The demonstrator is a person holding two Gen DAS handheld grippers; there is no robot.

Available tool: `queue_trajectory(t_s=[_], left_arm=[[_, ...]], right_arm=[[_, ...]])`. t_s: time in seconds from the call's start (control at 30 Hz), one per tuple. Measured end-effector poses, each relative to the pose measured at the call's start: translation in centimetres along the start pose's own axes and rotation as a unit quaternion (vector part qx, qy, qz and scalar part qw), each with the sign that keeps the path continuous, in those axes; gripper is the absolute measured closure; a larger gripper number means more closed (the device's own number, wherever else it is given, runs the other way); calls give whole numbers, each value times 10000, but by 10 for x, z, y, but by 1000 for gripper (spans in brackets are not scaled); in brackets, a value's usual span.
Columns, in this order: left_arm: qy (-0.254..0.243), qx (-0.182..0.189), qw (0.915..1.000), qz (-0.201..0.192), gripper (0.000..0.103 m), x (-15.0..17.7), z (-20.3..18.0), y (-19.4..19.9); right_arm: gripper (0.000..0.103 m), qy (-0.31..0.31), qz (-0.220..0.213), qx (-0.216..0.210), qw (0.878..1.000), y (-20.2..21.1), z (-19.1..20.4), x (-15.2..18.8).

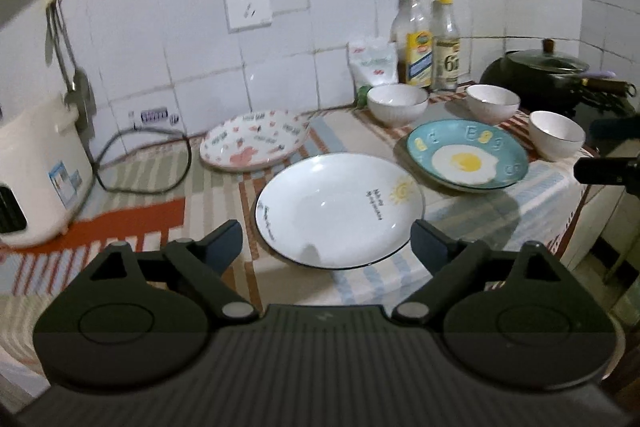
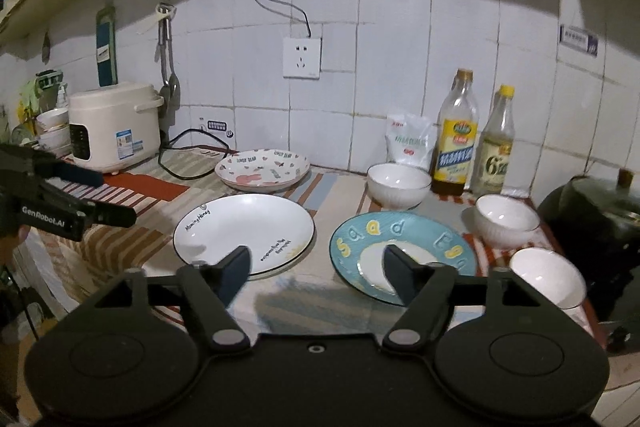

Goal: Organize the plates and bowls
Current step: 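Move both grippers to the rim of the blue Egg plate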

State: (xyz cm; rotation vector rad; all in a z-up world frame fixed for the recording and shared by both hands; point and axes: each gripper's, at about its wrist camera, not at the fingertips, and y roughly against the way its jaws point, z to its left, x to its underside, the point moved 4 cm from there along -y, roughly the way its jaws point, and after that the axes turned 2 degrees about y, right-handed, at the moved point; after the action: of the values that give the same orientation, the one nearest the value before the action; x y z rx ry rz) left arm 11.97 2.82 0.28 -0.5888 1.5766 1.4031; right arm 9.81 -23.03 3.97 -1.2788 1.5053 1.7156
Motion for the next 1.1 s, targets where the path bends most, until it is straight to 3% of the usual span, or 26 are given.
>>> queue_trajectory(t_s=[0.3, 0.53, 0.7, 0.9, 1.1], left_arm=[[-646, 294, 9968, -357, 1, -15, -52, 39], [-1020, 749, 9914, -333, 0, -29, -104, 31], [-930, 937, 9910, -211, 0, -42, -128, -5], [-1139, 1012, 9882, -132, 2, -59, -150, -65], [-1041, 1177, 9867, 417, 3, -73, -148, -137]], right_arm=[[12, 281, -185, 60, 9994, 49, -1, 0], [7, 205, -387, 232, 9988, 64, -26, 11], [7, 47, -487, 396, 9980, 53, -58, 25], [7, -635, -111, -118, 9978, 16, -97, 37], [8, -1172, 253, -355, 9922, -40, -122, 48]])
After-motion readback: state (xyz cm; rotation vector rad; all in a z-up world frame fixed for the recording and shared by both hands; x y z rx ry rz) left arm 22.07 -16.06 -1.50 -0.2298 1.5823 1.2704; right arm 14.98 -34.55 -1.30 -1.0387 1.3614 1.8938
